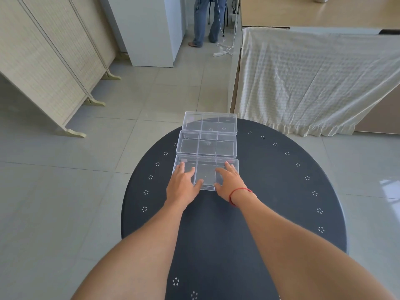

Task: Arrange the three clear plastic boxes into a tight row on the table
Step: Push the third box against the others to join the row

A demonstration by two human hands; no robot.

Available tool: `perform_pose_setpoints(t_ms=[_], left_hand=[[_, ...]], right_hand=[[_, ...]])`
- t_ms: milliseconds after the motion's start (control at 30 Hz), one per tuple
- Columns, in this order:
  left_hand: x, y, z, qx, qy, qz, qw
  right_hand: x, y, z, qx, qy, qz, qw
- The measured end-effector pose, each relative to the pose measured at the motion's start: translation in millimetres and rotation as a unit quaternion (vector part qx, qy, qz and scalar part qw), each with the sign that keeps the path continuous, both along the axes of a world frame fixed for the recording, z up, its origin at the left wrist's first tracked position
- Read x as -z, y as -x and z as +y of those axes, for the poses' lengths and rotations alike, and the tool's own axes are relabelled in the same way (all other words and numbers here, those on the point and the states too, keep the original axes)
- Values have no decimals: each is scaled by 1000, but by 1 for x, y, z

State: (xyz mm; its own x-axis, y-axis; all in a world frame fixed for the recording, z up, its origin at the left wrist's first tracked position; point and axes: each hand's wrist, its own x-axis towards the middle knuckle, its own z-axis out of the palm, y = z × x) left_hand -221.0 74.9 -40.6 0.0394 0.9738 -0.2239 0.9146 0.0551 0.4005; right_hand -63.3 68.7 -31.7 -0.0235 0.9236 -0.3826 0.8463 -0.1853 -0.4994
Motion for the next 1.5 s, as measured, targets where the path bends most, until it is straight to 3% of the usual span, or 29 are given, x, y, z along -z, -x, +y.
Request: perform_pose_setpoints(t_ms=[533, 700, 967, 1500], left_hand=[[2, -4, 7, -17, -29, 7, 999], [-4, 2, 29, -61, -112, -33, 991], [-6, 3, 90, -131, 50, -129, 982], [2, 2, 92, -126, 51, -163, 977]], right_hand=[[0, -2, 10, -6, -17, -6, 1000], [-3, -10, 29, 126, -97, 0, 987], [3, -13, 90, 259, 10, 132, 957], [10, -13, 88, 269, 7, 119, 956]])
